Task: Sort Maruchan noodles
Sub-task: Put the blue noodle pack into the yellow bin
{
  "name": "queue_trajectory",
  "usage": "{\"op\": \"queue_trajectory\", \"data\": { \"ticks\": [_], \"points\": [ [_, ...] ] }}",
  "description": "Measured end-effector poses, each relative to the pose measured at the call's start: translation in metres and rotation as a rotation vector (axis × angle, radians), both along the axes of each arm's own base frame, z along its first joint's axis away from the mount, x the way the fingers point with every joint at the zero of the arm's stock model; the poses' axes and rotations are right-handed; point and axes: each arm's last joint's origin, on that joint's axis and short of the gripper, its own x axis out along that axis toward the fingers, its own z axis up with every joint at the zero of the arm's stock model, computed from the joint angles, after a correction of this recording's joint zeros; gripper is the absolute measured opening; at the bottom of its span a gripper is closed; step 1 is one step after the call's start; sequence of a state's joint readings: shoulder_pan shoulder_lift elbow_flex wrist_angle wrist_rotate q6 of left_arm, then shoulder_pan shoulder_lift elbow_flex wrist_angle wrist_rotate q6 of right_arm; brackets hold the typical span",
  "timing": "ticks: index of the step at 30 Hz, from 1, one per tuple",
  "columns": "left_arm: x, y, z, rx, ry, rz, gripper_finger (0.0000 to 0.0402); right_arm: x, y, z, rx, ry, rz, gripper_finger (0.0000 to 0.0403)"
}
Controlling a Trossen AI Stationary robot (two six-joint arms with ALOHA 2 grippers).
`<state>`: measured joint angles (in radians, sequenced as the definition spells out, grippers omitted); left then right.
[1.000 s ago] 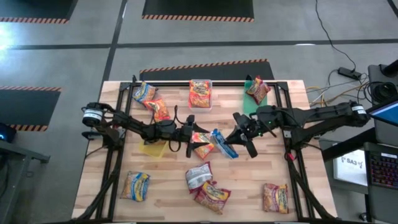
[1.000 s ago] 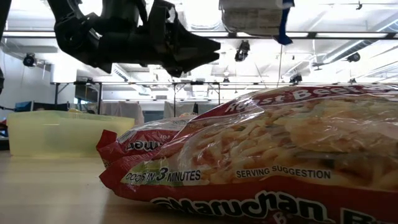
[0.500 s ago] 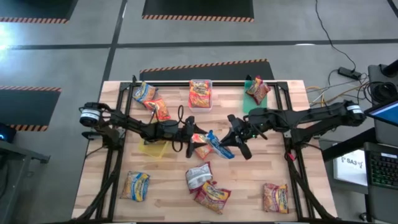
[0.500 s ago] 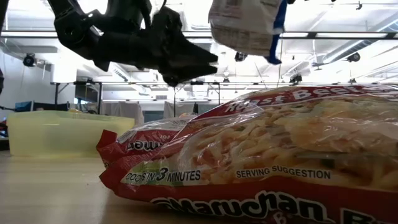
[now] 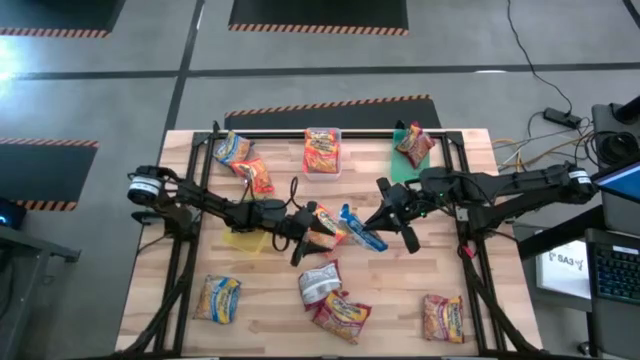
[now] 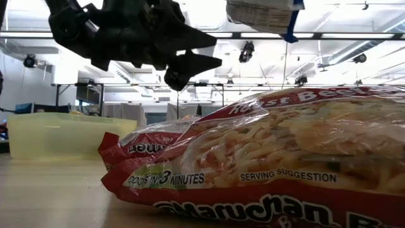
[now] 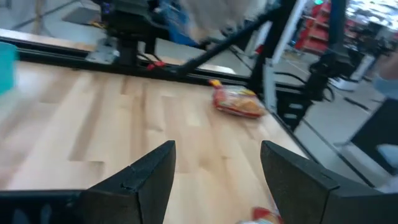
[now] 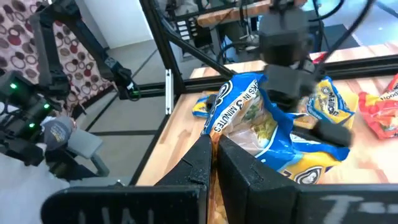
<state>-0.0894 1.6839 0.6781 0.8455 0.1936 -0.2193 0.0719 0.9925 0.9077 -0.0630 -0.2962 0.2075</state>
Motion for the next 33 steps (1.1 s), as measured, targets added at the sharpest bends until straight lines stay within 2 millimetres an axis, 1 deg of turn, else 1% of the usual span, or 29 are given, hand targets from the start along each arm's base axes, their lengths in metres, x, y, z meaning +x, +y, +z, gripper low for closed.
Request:
{"op": "queue_trajectory", "data": {
  "ticks": [4, 6, 10, 12, 15, 18, 20, 22, 24, 27, 30, 33],
  "points": [
    [0.001, -0.009, 0.003, 0.071, -0.031, -0.045, 0.022, -0.002, 0.0, 0.0, -0.001, 0.009, 0.0, 0.0012],
    [0.003, -0.009, 0.005, 0.112, -0.054, -0.052, 0.022, -0.002, 0.0, 0.0, -0.001, 0.007, 0.0, 0.0012],
    [0.009, -0.007, 0.013, 0.127, -0.073, -0.057, 0.022, -0.003, 0.0, -0.001, -0.001, 0.023, -0.001, 0.0012],
    [0.013, -0.007, 0.017, 0.127, -0.052, -0.062, 0.022, -0.004, 0.0, -0.004, 0.013, 0.064, -0.005, 0.0012],
    [0.016, -0.007, 0.017, 0.175, -0.022, -0.073, 0.022, -0.006, 0.0, -0.01, 0.033, 0.134, -0.012, 0.0012],
    [0.014, -0.007, 0.018, 0.21, -0.038, -0.08, 0.022, -0.008, 0.002, -0.015, 0.053, 0.204, -0.008, 0.0012],
    [0.013, -0.007, 0.022, 0.234, -0.065, -0.076, 0.022, -0.01, 0.004, -0.018, 0.07, 0.25, 0.036, 0.0012],
    [0.012, -0.006, 0.026, 0.277, -0.084, -0.046, 0.022, -0.012, 0.006, -0.021, 0.081, 0.284, 0.078, 0.0012],
    [0.012, -0.004, 0.029, 0.324, -0.107, -0.013, 0.022, -0.013, 0.007, -0.022, 0.087, 0.3, 0.082, 0.0012],
    [0.013, -0.004, 0.033, 0.345, -0.118, 0.008, 0.022, -0.013, 0.005, -0.024, 0.079, 0.322, 0.038, 0.0012],
    [0.013, -0.004, 0.033, 0.325, -0.113, 0.008, 0.022, -0.016, 0.004, -0.031, 0.075, 0.406, -0.007, 0.0013],
    [0.014, -0.005, 0.029, 0.259, -0.084, 0.017, 0.022, -0.014, 0.001, -0.044, 0.064, 0.515, -0.152, 0.0013]
  ]
}}
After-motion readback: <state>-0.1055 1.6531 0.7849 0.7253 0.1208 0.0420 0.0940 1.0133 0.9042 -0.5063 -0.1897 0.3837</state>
